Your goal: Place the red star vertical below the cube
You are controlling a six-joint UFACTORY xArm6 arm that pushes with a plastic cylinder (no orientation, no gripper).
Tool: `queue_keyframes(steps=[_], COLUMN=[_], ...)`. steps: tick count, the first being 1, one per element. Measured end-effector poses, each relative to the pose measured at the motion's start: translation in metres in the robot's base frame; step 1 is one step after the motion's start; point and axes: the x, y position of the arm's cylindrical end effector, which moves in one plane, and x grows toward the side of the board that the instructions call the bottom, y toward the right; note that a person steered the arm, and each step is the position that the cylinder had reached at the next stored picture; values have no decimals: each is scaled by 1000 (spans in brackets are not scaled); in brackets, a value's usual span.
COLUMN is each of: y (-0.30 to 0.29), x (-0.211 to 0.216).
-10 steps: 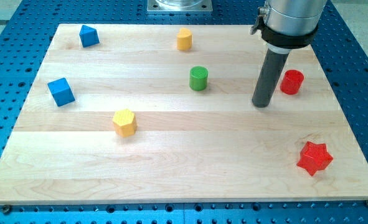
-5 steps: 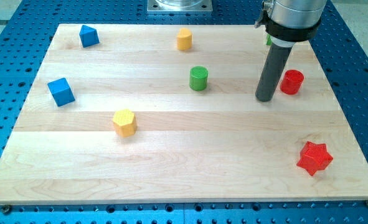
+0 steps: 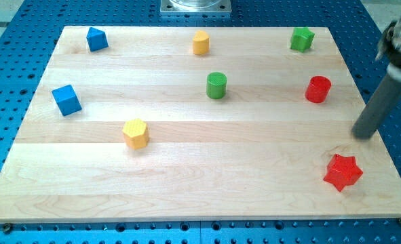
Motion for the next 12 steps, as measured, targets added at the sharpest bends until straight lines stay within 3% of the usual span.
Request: queue_keyframes(steps=[1, 2, 3, 4, 5, 6, 7, 8, 9, 10, 11, 12], y=[27, -18, -162, -168, -93, -119, -218, -133, -91, -151, -249, -261], x=[45, 65, 85, 89, 60, 10, 18, -16, 31, 69, 74, 55])
